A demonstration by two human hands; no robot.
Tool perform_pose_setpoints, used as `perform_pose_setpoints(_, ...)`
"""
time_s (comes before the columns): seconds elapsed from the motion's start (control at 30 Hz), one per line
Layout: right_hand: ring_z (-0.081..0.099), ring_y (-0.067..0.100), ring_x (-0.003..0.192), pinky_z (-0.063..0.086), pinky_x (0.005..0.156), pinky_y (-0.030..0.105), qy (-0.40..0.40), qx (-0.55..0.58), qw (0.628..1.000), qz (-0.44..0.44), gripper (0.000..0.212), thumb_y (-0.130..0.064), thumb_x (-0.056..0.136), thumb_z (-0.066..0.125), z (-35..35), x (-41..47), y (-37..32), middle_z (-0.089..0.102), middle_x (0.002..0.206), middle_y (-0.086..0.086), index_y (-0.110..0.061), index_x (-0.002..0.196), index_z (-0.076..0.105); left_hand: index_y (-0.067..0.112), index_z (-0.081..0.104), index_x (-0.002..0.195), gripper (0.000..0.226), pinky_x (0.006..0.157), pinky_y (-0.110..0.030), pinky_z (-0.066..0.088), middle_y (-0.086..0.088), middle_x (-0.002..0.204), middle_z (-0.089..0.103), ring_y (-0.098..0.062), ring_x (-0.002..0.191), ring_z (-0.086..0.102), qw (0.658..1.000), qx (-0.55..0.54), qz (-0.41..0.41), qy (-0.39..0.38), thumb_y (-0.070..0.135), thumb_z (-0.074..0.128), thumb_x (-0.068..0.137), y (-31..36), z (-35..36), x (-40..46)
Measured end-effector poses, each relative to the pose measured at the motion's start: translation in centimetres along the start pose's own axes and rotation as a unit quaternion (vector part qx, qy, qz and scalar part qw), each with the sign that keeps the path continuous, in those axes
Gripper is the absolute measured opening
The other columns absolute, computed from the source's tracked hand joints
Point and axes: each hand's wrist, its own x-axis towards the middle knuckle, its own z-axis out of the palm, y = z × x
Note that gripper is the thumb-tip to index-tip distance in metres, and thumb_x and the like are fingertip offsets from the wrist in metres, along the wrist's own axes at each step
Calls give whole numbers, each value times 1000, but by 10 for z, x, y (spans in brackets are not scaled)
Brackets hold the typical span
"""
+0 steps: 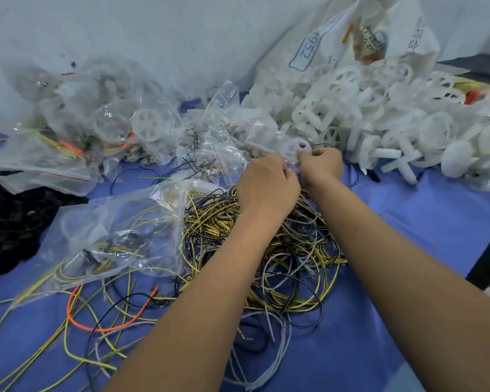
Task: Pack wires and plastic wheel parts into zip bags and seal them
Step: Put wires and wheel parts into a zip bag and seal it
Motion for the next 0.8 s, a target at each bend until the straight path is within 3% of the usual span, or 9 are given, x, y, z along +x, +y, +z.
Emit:
perform_pose_setpoints(0.07, 48, 24, 66, 33, 58, 30, 75, 15, 997, -8, 27, -33, 90, 65, -3, -12, -1, 57, 67, 1, -15, 72, 57, 18, 65, 88, 12, 62, -34, 44, -4, 82, 68, -27, 82, 63, 997, 29, 15, 65, 27, 59, 93, -7, -15, -6)
perform_pose_setpoints(0.17, 50, 17, 64, 33, 55, 32, 123, 73, 988, -50, 26, -38, 95, 61, -2, -41, -6, 56, 70, -5, -16, 83, 56, 18, 65, 98, 13, 61, -34, 41, -2, 91, 65, -26, 98, 55, 983, 96, 18, 156, 21, 67, 86, -28, -44, -20)
perform_pose_setpoints(0.3, 44, 10, 61, 33, 61, 29, 114, 117, 980, -117, 25, -36, 95, 62, 9, -89, -20, 51, 69, -10, -15, 83, 54, 20, 62, 109, 35, 80, -33, 40, -5, 108, 55, -28, 109, 44, 970, 186, -35, 155, 23, 77, 77, -75, -76, -43)
perform_pose_setpoints(0.37, 42, 5, 56, 34, 60, 26, 64, 128, 980, -142, 24, -33, 93, 64, 18, -112, -28, 49, 66, -12, -15, 80, 54, 20, 61, 104, 32, 79, -34, 38, -5, 106, 51, -28, 104, 46, 972, 164, -59, 156, 21, 77, 77, -97, -87, -57)
perform_pose_setpoints(0.5, 49, -3, 53, 38, 59, 20, -27, 154, 976, -149, 20, -32, 89, 71, 40, -158, -39, 56, 67, -13, -16, 83, 61, 19, 59, 81, 13, 66, -29, 37, 2, 83, 60, -17, 77, 56, 973, -25, -124, 194, 19, 72, 86, -136, -106, -79)
perform_pose_setpoints(0.6, 53, 6, 54, 45, 55, 28, -148, 189, 962, -129, 20, -30, 89, 74, 52, -187, -38, 60, 65, -10, -17, 81, 61, 13, 59, 74, 19, 58, -15, 38, 2, 66, 59, -10, 62, 52, 956, -129, -161, 207, 16, 70, 89, -154, -113, -90)
perform_pose_setpoints(0.7, 44, 13, 47, 37, 40, 24, -307, 320, 893, -77, 21, -19, 98, 66, 55, -203, -36, 54, 59, -4, -12, 81, 57, 7, 56, 71, 25, 61, -27, 41, -6, 65, 57, -11, 61, 45, 947, -178, -175, 203, 17, 67, 92, -164, -112, -97)
perform_pose_setpoints(0.8, 42, 12, 51, 33, 40, 20, -447, 444, 776, -7, 28, -13, 103, 55, 53, -207, -37, 55, 66, 0, -13, 75, 60, 8, 55, 69, 26, 60, -32, 40, 2, 60, 52, -10, 59, 44, 931, -218, -193, 218, 18, 63, 92, -168, -111, -96)
